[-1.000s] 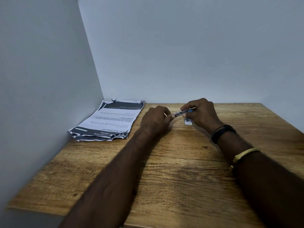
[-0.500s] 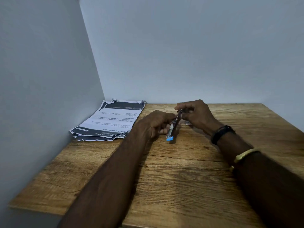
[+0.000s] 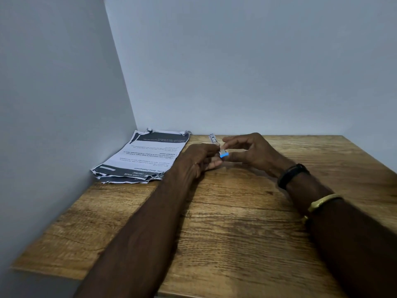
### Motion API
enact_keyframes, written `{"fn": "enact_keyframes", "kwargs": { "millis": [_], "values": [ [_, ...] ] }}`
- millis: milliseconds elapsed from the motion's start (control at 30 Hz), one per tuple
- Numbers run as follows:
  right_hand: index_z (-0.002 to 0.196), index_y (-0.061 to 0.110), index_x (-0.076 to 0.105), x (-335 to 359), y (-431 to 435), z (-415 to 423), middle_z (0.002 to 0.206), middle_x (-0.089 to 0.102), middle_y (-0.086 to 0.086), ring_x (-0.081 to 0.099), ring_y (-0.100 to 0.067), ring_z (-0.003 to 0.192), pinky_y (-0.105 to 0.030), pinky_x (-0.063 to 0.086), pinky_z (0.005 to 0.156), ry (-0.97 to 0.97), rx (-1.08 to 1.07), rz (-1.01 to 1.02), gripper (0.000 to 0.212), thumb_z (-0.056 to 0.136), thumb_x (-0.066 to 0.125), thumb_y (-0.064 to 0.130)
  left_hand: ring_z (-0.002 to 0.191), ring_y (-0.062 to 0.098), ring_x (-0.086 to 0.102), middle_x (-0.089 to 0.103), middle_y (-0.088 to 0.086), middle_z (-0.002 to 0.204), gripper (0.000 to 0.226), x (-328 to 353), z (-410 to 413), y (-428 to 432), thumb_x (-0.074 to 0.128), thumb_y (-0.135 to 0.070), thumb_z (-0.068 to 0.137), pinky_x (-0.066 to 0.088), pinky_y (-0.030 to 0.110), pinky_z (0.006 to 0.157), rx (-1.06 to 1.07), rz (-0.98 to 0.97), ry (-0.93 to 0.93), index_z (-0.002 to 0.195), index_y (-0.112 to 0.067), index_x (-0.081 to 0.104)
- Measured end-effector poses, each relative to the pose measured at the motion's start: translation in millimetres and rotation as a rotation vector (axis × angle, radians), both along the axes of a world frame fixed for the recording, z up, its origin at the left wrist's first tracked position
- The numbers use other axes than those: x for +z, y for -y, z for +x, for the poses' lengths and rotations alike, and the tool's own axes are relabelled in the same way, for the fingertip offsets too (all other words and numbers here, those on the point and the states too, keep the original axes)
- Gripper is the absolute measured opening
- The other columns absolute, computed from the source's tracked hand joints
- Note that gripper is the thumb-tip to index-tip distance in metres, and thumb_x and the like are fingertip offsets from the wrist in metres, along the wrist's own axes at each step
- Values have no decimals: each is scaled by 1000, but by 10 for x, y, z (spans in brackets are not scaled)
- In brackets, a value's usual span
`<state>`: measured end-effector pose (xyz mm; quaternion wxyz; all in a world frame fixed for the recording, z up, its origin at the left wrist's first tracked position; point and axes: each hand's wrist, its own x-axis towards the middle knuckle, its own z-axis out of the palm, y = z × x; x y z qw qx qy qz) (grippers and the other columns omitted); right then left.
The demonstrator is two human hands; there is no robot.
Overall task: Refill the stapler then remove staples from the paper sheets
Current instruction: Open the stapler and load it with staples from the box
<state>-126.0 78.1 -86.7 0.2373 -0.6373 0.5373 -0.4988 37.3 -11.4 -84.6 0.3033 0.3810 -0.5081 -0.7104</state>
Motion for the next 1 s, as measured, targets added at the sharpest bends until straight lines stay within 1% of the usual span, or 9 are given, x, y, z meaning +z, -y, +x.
{"fn": "enact_keyframes", "kwargs": {
  "millis": [100, 200, 300, 400, 567, 633, 733, 900, 1000],
  "values": [
    [104, -1, 77, -5, 34, -10, 112, 76, -10, 72, -13, 102, -28, 58, 87, 120, -52, -36, 26, 82, 82, 13, 66, 14, 76, 78, 6, 75, 9, 2, -15, -33, 64, -6, 93, 63, 23, 63, -75, -39, -29, 101, -7, 68],
    [100, -6, 75, -10, 65, -21, 103, 77, -18, 73, -20, 89, -35, 64, 75, 196, -105, -63, 25, 86, 80, 14, 78, 20, 78, 78, 11, 88, 24, 27, -47, -84, 68, -4, 91, 64, 26, 70, -134, -52, -97, 116, -2, 66],
    [98, -9, 71, -19, 83, -33, 92, 78, -17, 74, -21, 76, -36, 64, 67, 285, -134, -75, 25, 85, 81, 11, 81, 23, 76, 74, 14, 93, 15, 58, -79, -114, 64, -8, 94, 65, 29, 72, -154, -31, -142, 106, -2, 69],
    [107, 3, 69, -7, 115, -56, 91, 80, -13, 74, -20, 72, -35, 62, 63, 362, -159, -30, 29, 83, 84, 11, 77, 22, 76, 75, 10, 83, 17, 74, -65, -126, 63, -18, 95, 65, 32, 74, -180, -28, -174, 106, -7, 71],
    [112, 7, 74, -36, 182, -86, 101, 80, -11, 75, -20, 86, -30, 61, 68, 458, -140, 77, 27, 87, 79, 15, 79, 21, 77, 76, 17, 94, 19, 35, -66, -136, 76, -12, 88, 64, 26, 68, -170, -106, -127, 103, -1, 69],
    [106, 3, 76, -42, 196, -78, 96, 80, -10, 74, -19, 85, -32, 61, 70, 503, -130, 109, 20, 93, 72, 18, 69, 21, 76, 74, 18, 87, 13, 24, -72, -137, 78, -4, 85, 63, 23, 59, -143, -118, -108, 91, 0, 67],
    [103, -3, 76, -26, 198, -48, 87, 76, -9, 72, -17, 76, -33, 60, 68, 557, -122, 145, 33, 96, 71, 28, 63, 19, 76, 74, 16, 77, 12, 26, -93, -169, 76, 0, 85, 60, 21, 55, -157, -162, -90, 84, 2, 65],
    [106, -5, 73, 22, 201, -27, 83, 76, -8, 71, -17, 72, -32, 62, 66, 687, -139, 206, 21, 94, 70, 12, 61, 16, 74, 74, 9, 67, 14, 32, -119, -216, 73, 3, 86, 60, 22, 55, -157, -234, -42, 76, -3, 64],
    [109, -3, 73, 49, 200, -41, 86, 76, -9, 72, -18, 77, -37, 62, 74, 741, -148, 232, 22, 91, 73, 10, 61, 16, 74, 74, 10, 70, 12, 48, -116, -233, 73, 4, 86, 60, 22, 56, -166, -240, -40, 79, -3, 66]
  ]
}}
